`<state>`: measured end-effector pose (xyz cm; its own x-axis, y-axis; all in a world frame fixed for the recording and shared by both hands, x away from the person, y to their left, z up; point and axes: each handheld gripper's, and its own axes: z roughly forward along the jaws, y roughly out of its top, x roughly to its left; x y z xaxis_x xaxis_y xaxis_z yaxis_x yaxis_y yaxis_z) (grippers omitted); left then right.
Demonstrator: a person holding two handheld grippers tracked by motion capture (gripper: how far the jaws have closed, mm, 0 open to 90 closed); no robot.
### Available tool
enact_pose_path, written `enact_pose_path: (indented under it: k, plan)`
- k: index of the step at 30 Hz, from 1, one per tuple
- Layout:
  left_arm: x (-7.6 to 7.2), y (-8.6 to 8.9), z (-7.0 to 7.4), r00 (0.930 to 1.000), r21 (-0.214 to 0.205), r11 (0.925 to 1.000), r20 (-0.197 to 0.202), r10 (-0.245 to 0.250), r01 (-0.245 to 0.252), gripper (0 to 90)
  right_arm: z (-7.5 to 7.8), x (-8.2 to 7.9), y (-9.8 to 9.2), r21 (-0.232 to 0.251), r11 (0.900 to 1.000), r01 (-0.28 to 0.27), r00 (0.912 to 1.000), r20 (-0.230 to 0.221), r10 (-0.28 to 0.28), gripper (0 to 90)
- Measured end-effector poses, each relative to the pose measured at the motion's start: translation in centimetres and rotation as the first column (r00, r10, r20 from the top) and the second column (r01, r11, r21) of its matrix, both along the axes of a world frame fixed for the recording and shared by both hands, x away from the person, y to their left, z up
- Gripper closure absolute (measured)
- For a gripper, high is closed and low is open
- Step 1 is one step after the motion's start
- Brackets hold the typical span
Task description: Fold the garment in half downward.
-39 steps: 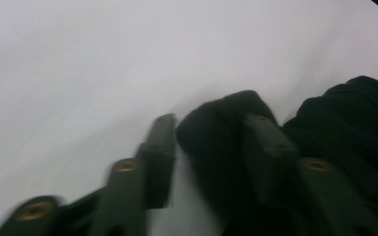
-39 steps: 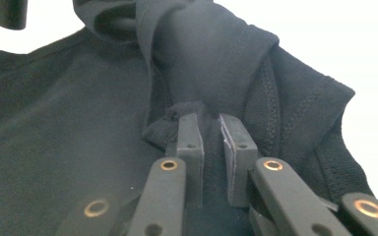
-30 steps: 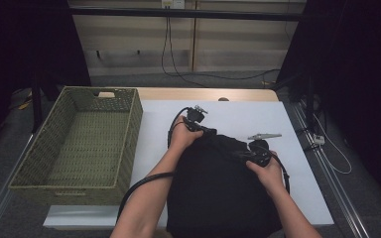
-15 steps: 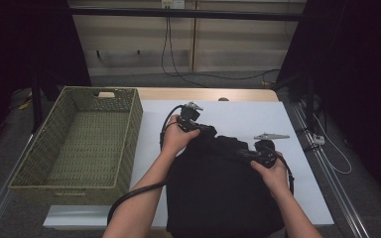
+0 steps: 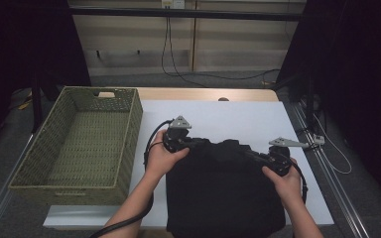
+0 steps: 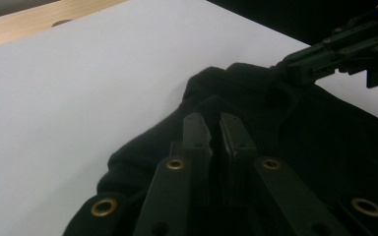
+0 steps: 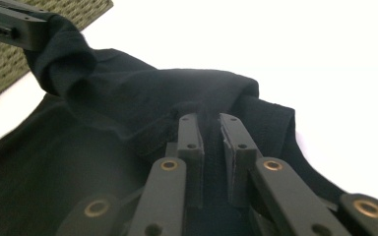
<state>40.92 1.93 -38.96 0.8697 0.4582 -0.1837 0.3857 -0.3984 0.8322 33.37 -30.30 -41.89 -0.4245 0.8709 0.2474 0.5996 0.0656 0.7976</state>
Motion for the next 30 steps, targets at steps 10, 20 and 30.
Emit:
enact_pose_path:
  k: [10,20,30]
  plan:
    - [-2.1,1.1,-1.0,0.9996,-0.023,0.9994,0.003,-0.027,0.027,83.2,-0.2,-2.5,-0.6,0.031,0.9995,0.000,0.9994,0.034,-0.001,80.9]
    - [-2.9,1.6,-1.3,0.9991,-0.039,0.9985,-0.016,-0.040,0.039,83.1,-0.2,-3.5,-0.3,0.013,0.9996,-0.025,0.9984,0.050,0.024,80.9]
    - [-4.0,1.6,-0.8,0.9980,-0.047,0.9969,-0.009,-0.063,0.063,83.1,0.5,-5.0,-0.8,0.010,0.9990,-0.045,0.9967,0.068,0.044,80.8]
